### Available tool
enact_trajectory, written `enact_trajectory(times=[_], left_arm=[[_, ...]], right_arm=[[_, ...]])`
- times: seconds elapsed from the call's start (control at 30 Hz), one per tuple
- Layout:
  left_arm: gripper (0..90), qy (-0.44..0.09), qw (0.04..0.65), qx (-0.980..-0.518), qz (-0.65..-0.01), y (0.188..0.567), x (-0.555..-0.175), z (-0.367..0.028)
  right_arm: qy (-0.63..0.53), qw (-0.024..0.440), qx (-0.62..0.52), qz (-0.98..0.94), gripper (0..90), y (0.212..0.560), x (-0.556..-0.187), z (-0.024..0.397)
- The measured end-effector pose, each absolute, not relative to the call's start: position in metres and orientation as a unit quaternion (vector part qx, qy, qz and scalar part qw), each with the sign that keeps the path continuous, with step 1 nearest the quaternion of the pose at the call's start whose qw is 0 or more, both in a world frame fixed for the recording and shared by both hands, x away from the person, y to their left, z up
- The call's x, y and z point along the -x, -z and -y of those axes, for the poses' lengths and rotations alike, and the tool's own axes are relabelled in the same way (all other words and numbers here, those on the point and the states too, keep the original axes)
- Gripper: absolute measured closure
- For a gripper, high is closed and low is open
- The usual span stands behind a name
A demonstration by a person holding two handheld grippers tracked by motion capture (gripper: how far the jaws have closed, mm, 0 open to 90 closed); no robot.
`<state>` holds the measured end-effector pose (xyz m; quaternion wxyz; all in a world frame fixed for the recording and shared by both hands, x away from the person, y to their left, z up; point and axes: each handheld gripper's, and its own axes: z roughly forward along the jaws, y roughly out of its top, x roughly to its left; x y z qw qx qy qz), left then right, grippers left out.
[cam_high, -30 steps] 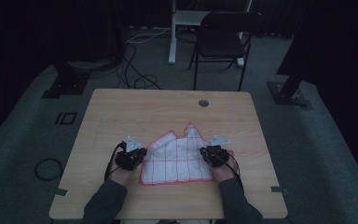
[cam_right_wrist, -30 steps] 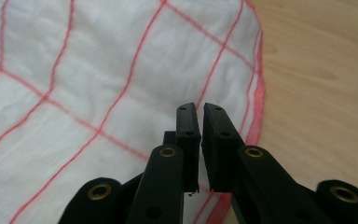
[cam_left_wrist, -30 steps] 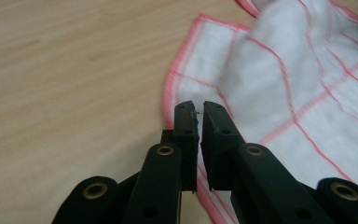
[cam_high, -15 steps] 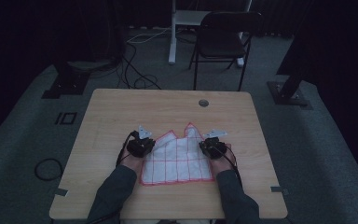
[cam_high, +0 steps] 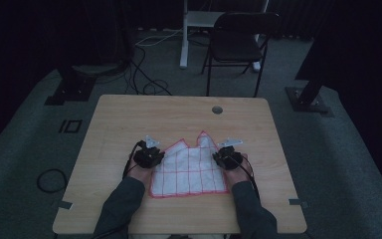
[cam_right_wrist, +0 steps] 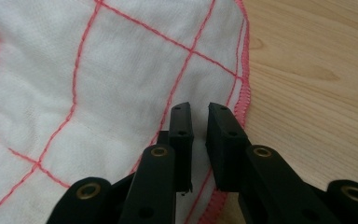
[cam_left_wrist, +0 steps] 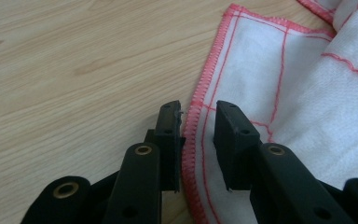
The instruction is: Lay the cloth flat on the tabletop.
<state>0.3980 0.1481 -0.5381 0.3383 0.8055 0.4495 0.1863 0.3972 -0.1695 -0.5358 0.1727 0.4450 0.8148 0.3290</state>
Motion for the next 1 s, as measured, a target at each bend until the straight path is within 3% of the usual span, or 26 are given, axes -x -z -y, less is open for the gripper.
enact_trajectory(times=[0.6, 0.73, 0.9, 1.0], left_arm=[[75.0, -0.193, 0.322, -0.797, -0.473, 0.535, -0.390, -0.156], [77.1, -0.201, 0.323, -0.799, -0.466, 0.531, -0.395, -0.151], [84.6, -0.205, 0.319, -0.809, -0.449, 0.529, -0.404, -0.139], [87.4, -0.201, 0.321, -0.812, -0.444, 0.530, -0.409, -0.134]], right_arm=[[-0.322, 0.156, -0.446, -0.820, 78.9, 0.533, -0.377, 0.182], [-0.322, 0.172, -0.444, -0.818, 78.3, 0.531, -0.380, 0.182], [-0.333, 0.190, -0.451, -0.806, 88.2, 0.529, -0.390, 0.179], [-0.334, 0.202, -0.447, -0.805, 89.8, 0.529, -0.399, 0.172]])
